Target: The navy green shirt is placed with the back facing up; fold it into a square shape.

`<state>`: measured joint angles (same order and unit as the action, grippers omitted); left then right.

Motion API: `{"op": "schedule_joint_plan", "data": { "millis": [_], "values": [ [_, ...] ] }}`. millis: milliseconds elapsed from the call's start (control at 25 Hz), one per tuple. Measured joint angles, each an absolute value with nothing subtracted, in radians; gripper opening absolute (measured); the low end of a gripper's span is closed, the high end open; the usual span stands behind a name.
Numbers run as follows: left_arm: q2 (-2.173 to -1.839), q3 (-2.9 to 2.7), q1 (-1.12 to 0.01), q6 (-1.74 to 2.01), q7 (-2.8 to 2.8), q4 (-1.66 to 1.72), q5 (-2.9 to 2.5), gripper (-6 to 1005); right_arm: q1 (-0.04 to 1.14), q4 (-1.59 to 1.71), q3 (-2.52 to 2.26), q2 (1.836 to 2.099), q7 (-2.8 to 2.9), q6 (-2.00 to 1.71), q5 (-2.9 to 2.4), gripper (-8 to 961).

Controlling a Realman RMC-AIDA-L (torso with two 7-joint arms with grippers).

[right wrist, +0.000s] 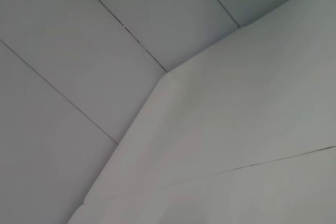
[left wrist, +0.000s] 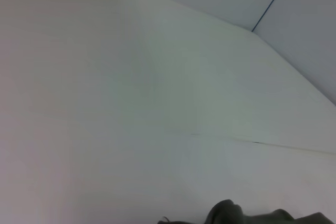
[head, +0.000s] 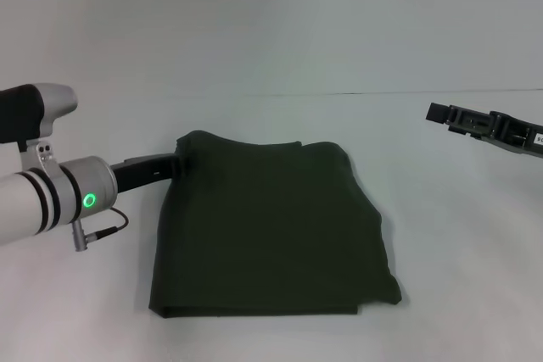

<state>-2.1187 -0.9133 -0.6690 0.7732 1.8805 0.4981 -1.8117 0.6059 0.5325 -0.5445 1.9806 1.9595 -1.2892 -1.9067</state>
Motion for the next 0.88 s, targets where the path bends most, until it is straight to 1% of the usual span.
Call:
{"op": "schedule_joint_plan", "data": {
  "millis": [400,560,720,880],
  "values": [
    [-2.109,-0.917,-0.696,0.772,1.891,0.491,-1.816,30,0.598,0.528,-0.545,1.982,1.957,-1.285,-1.904,832],
    [-2.112,-0.913,-0.677,0.775,1.892,0.516,-1.819,35,0.598,0.528,-0.545,1.982,1.956,-1.285,-1.904,832],
    [-2.111,-0.907,-0.634,0.781,1.925,0.574,-1.817,41,0.598,0.535,-0.544,1.982,1.956,-1.293,-1.903,832],
    [-2.115,-0.903,-0.550,0.795,1.960,0.708,-1.810,204,0.596,0.540,-0.536,1.982,1.940,-1.310,-1.899,831]
  ]
}}
